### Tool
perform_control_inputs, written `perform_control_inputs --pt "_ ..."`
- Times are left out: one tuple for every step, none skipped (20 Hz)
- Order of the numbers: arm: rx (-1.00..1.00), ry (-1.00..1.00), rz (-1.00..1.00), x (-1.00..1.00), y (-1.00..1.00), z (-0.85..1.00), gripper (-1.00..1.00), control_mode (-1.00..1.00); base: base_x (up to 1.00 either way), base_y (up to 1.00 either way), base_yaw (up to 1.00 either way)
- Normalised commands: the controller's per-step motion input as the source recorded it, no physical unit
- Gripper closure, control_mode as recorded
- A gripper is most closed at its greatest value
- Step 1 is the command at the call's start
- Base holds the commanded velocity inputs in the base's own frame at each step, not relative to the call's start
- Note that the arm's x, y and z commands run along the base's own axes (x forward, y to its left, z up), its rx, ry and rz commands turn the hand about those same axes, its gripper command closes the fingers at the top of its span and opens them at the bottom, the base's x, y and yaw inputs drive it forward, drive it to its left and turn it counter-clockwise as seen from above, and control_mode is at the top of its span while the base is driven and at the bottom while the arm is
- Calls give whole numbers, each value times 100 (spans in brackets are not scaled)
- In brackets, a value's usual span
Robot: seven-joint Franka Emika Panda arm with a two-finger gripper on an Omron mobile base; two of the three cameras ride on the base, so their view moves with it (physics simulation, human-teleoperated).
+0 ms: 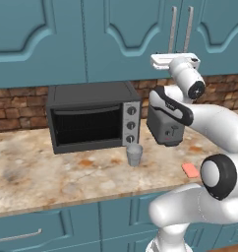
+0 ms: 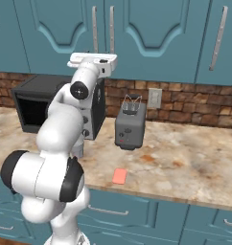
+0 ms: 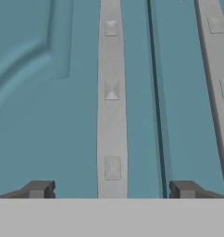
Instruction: Pick the pan from the cabinet and place it on the stove. Then turn on the stove burner for the pan.
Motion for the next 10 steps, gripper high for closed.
perform_control_inputs --pt "0 0 0 19 18 0 100 -100 0 0 0" --pt "0 0 0 8 16 0 100 -100 0 0 0" --pt "-1 0 0 0 13 0 100 -100 0 0 0" --pt "-2 0 0 0 9 0 100 -100 0 0 0" --pt "-4 3 0 0 10 0 100 -100 0 0 0" --pt "-5 1 0 0 3 -4 100 -100 0 0 0" --pt "-3 0 0 0 0 -4 100 -100 0 0 0" --pt "-2 0 0 0 0 -1 100 -100 0 0 0" --pt "-2 0 0 0 0 0 100 -100 0 0 0" --pt "-2 0 0 0 0 0 100 -100 0 0 0"
